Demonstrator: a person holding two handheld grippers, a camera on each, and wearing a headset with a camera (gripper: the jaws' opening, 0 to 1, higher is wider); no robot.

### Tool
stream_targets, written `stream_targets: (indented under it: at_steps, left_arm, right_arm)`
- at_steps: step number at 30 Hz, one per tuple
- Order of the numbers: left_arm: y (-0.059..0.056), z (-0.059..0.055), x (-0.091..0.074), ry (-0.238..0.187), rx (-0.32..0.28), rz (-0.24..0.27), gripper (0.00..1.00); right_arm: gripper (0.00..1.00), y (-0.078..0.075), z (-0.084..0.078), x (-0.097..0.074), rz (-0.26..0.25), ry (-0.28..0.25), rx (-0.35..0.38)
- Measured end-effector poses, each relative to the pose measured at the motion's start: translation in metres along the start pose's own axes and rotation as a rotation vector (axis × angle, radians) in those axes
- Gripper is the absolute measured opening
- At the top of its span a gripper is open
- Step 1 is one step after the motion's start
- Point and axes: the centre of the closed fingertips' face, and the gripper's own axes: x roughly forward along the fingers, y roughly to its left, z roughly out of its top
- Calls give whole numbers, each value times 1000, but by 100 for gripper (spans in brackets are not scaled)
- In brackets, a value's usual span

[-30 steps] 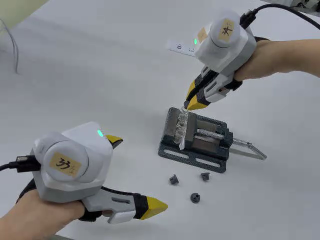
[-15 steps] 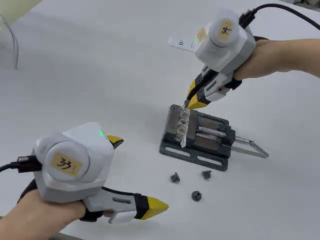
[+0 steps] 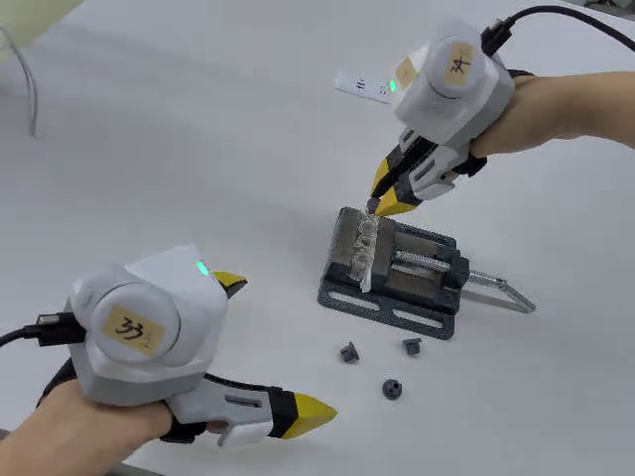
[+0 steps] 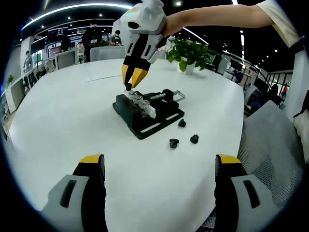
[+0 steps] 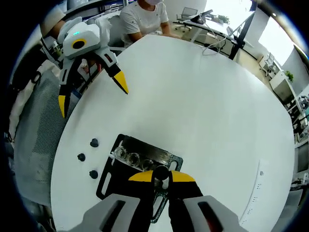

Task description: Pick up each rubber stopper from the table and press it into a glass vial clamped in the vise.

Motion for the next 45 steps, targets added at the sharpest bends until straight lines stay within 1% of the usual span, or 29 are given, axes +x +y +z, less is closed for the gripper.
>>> stream_targets:
  at_steps: [1, 3, 6, 8, 9, 10, 11, 12, 13, 16, 18, 21, 22, 23, 24, 26, 28, 29, 30, 31, 32, 34, 36, 38, 40, 41, 42, 43, 45]
  left_arm:
    - [0, -1, 0, 2, 0, 0, 94]
    - [0, -1, 0, 4, 1, -1, 94]
    - [-1, -1, 1, 6, 3, -4, 94]
    - [-2, 0, 2, 4, 3, -5, 94]
    - [-2, 0, 2, 3, 1, -6, 94]
    - [-2, 0, 3, 3, 1, -7, 94]
    - [-2, 0, 3, 4, 3, -8, 94]
    - [-3, 0, 3, 7, 5, -9, 94]
    - [-3, -1, 3, 8, 6, -11, 94]
    - [-4, -2, 3, 12, 6, -13, 94]
    - [-4, -2, 4, 11, 6, -14, 94]
    - [-4, -2, 4, 9, 5, -14, 93]
    - [-4, -2, 4, 9, 4, -14, 93]
    - [-4, -2, 4, 9, 3, -14, 93]
    - [-4, -2, 4, 9, 3, -14, 93]
    - [-4, -3, 5, 10, 2, -15, 93]
    - [-4, -4, 5, 11, 1, -16, 93]
    - [-4, -4, 5, 10, 1, -16, 93]
    - [-4, -4, 5, 10, 1, -17, 93]
    - [-5, -4, 5, 11, 0, -18, 93]
    - [-5, -4, 6, 11, 1, -19, 93]
    - [-5, -4, 6, 11, 1, -20, 93]
    - [-5, -3, 6, 9, 0, -21, 93]
    - [-5, -3, 6, 9, 0, -20, 93]
    - [-5, -4, 7, 9, -2, -20, 93]
    - [-5, -4, 6, 9, -2, -20, 93]
    - [-5, -5, 6, 10, -3, -20, 93]
    - [-5, -5, 6, 11, -4, -19, 93]
    - [-5, -6, 6, 13, -8, -17, 93]
  right_arm:
    - [5, 1, 0, 1, 2, -8, 77]
    - [5, 0, 0, 1, 0, -9, 52]
    - [4, 0, -1, 1, -16, -24, 81]
    - [4, 2, -1, 0, -32, -57, 135]
    - [4, 1, -2, 0, -37, -79, 186]
    - [4, 0, -2, 0, -43, -92, 202]
    - [4, 3, -2, 0, -51, -99, 231]
    - [4, 3, -2, 0, -53, -93, 219]
    - [4, 2, -2, 0, -59, -91, 223]
    - [4, 2, -2, 1, -72, -77, 252]
    - [4, 1, -2, 1, -70, -70, 321]
    - [4, 1, -1, 1, -68, -42, 341]
    - [4, 1, -1, 1, -66, -22, 364]
    - [4, -1, 0, 2, -64, -9, 357]
    - [4, -1, 0, 2, -61, 15, 358]
    - [5, 1, 0, 3, -62, 52, 349]
    - [5, 6, 1, 2, -65, 80, 372]
    - [5, 0, 0, 3, -62, 88, 375]
    - [5, -2, 0, 3, -61, 92, 379]
    - [5, -3, -1, 3, -58, 96, 401]
    - [5, -5, -2, 3, -56, 95, 400]
    - [5, -1, -2, 3, -54, 93, 409]
    - [5, -2, -2, 3, -53, 87, 388]
    - [5, -1, -2, 2, -55, 85, 389]
    - [6, -3, -2, 3, -51, 84, 362]
    - [6, -2, -2, 2, -52, 85, 365]
    - [6, 0, -2, 2, -49, 87, 353]
    - [6, -2, -2, 2, -48, 89, 324]
    - [7, -3, -2, 2, -48, 93, 326]
